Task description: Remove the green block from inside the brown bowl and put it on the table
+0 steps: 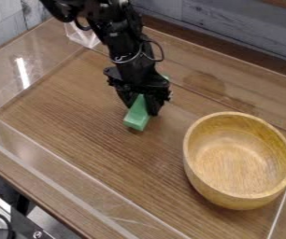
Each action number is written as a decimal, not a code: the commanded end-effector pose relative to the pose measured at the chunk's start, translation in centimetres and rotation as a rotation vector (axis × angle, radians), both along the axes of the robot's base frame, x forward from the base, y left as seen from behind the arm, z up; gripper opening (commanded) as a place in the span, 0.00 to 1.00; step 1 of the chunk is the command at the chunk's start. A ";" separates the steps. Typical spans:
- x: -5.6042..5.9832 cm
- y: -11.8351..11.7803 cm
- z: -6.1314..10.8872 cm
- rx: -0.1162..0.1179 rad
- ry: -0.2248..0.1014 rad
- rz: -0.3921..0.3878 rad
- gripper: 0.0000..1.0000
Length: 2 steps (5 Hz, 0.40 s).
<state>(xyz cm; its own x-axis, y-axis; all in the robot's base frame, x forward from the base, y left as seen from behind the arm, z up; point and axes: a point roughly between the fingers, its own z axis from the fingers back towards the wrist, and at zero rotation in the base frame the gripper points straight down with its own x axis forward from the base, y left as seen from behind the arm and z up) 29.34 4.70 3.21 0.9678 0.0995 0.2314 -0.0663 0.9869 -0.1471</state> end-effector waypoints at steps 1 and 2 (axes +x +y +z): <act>1.3 1.0 1.6 0.010 -0.055 0.022 0.00; 1.3 1.0 1.5 0.006 -0.050 0.027 0.00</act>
